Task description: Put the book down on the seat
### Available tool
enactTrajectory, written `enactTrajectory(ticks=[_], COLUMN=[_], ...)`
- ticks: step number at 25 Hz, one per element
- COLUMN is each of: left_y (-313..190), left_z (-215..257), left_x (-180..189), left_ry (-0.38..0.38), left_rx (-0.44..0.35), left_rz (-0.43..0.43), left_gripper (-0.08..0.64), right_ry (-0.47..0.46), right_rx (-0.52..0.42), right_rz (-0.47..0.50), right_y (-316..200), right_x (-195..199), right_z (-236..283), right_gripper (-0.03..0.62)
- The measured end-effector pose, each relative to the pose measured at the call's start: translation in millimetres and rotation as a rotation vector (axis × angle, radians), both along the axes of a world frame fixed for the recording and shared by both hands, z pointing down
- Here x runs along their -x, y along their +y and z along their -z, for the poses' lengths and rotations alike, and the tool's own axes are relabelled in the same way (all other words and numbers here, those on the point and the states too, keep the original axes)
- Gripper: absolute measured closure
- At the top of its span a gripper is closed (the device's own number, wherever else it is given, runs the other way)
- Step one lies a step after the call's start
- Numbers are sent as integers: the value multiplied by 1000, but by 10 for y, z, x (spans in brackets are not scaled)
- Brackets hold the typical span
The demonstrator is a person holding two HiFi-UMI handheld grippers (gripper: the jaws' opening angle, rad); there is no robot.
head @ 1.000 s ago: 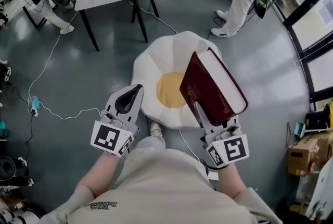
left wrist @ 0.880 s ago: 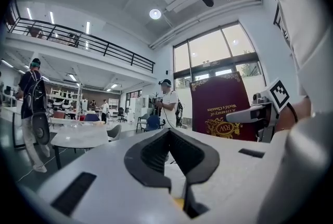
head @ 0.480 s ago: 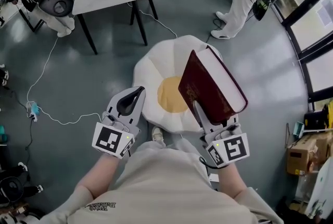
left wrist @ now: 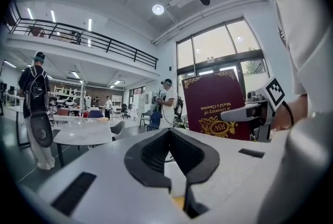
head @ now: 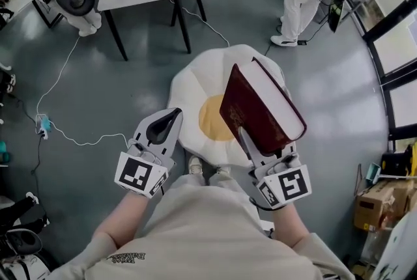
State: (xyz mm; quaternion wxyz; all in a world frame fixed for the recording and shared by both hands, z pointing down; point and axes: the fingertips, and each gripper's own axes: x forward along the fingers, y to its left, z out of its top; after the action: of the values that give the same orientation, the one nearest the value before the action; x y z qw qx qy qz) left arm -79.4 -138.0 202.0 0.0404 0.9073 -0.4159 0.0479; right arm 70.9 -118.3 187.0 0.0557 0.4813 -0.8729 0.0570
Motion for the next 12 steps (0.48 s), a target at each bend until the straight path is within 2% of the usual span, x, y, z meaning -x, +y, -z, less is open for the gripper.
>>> enactTrajectory(ticks=[5, 12], left_y=[-19, -168], left_z=[-28, -280], left_x=[-61, -25], left_ry=[39, 2], left_rx=[37, 6], left_rz=[34, 91], left_gripper=[555, 555], right_ry=[1, 9], right_rx=[29, 58], right_rz=[71, 169], right_y=[-37, -253], right_x=[-4, 159], right_z=[-59, -287], right_gripper=[368, 368])
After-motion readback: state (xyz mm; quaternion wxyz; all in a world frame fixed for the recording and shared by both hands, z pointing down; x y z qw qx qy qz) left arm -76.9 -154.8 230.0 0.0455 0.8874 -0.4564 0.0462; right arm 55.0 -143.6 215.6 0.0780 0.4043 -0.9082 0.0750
